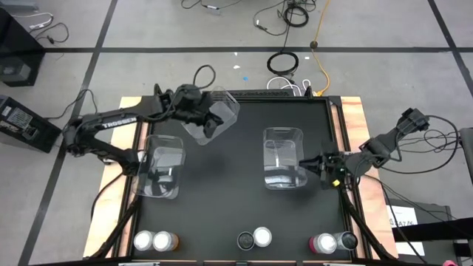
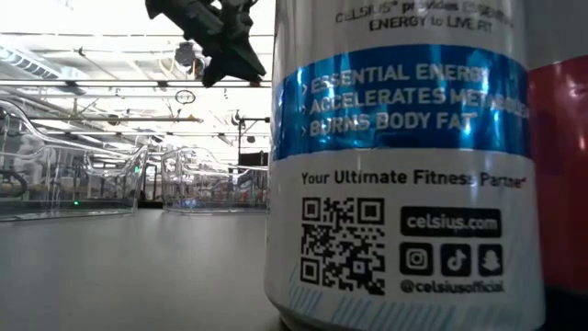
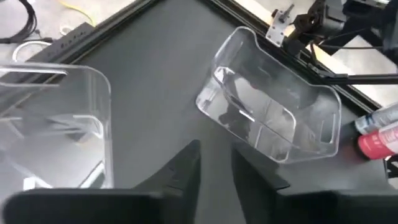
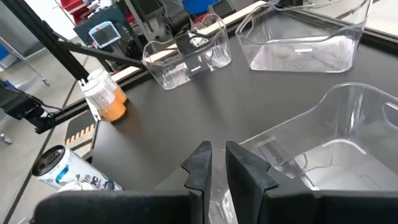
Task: Sort soda cans
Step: Move the top left transparent bin to the center of the table
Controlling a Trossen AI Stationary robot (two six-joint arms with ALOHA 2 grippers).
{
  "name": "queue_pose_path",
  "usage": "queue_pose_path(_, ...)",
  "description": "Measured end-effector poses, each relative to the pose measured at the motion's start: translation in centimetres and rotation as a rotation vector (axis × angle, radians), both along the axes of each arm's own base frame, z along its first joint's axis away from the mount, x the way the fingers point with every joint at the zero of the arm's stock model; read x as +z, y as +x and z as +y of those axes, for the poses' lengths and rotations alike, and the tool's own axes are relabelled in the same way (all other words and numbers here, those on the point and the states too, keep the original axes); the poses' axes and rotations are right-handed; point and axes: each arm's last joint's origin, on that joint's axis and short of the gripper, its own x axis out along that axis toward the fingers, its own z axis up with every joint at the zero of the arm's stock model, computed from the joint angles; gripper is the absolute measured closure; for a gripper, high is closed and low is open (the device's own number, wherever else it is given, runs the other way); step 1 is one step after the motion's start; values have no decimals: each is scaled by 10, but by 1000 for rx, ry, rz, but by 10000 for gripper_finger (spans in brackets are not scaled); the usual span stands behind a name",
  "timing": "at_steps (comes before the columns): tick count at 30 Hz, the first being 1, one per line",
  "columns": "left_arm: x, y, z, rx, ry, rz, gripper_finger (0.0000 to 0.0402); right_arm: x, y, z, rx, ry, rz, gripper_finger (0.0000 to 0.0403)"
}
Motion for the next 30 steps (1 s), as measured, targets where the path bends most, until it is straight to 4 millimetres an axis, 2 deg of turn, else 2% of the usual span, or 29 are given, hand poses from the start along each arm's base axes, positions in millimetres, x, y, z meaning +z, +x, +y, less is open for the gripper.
queue_pose_path(5, 11, 4, 12, 10, 76, -1, 213, -2, -1, -1, -16, 33, 12, 364)
queue_pose_path(9, 17, 0, 13, -9, 132, -4, 164, -2, -1, -1, -29, 59, 17, 364)
queue_pose_path(12, 17, -3, 11, -8, 122, 9, 147, -2, -1, -1, -55, 78, 8, 364)
queue_pose_path(16, 13, -8, 13, -17, 148, 71, 144, -2, -1, -2, -102, 70, -10, 364)
queue_pose_path(19, 8, -21, 29, 87, 170, 174, 143, -1, -1, -4, -141, 68, -25, 365)
queue_pose_path(23, -3, -45, 63, 215, 125, 285, 143, -1, -1, -4, -176, 54, -36, 365)
queue_pose_path(26, -15, -59, 88, 247, 62, 332, 143, -1, 0, -5, -193, 49, -45, 365)
queue_pose_path(30, -33, -66, 113, 245, 3, 366, 143, -1, 1, -5, -223, 68, -50, 365)
